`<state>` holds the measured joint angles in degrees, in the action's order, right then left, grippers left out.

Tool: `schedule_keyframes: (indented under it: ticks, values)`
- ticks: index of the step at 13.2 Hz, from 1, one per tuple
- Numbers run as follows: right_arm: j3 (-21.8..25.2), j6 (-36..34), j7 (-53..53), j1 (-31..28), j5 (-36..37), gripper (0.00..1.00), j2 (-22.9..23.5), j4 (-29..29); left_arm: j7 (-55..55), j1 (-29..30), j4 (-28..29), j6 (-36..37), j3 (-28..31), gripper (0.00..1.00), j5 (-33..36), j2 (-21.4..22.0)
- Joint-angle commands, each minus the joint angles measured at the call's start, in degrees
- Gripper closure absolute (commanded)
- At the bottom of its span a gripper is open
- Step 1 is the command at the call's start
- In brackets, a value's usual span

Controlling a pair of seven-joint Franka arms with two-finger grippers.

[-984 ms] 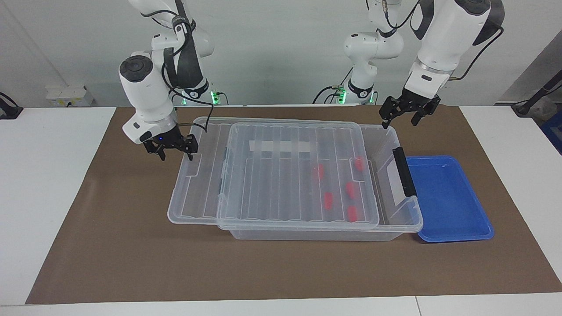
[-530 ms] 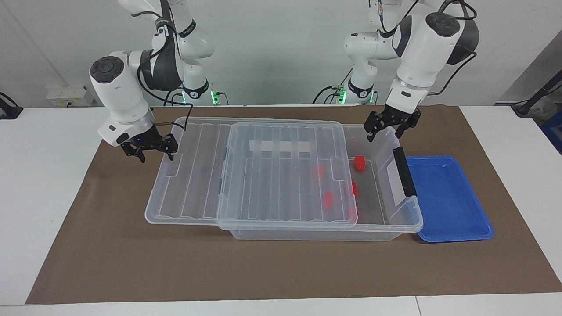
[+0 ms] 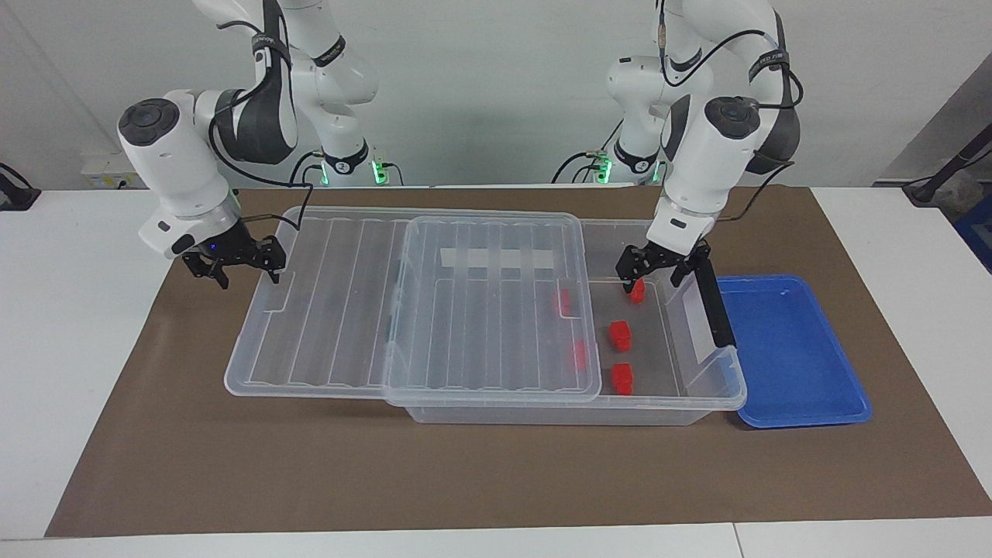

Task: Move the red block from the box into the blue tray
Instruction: 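Slide the lid away from the tray while the left gripper reaches in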

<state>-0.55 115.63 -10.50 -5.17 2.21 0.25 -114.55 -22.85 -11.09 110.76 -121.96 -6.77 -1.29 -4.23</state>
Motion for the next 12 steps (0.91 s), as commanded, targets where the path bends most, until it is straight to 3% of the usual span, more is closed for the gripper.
schedule_keyframes:
  ticks: [1,3,8,12]
  values:
    - [-0.5,0.7,-0.9,-1.1,1.5,0.09,-1.0,-1.4,-3.4,-0.8,2.5,-4.7,0.4,0.00,1.2,-0.7]
    - [-0.2,0.7,-1.2,-1.3,1.5,0.09,-1.0,-1.4,-3.6,-0.9,5.6,-10.5,0.5,0.01,1.2,-1.7]
    - [-0.1,0.5,-2.5,-2.3,1.5,0.08,-0.8,-1.0,-4.0,-2.2,9.0,-17.2,0.5,0.02,1.2,-5.2]
    - [-0.7,-1.6,-0.9,-1.4,1.3,0.03,-0.8,2.8,-4.6,-3.8,11.1,-21.5,0.6,0.06,1.3,-8.1]
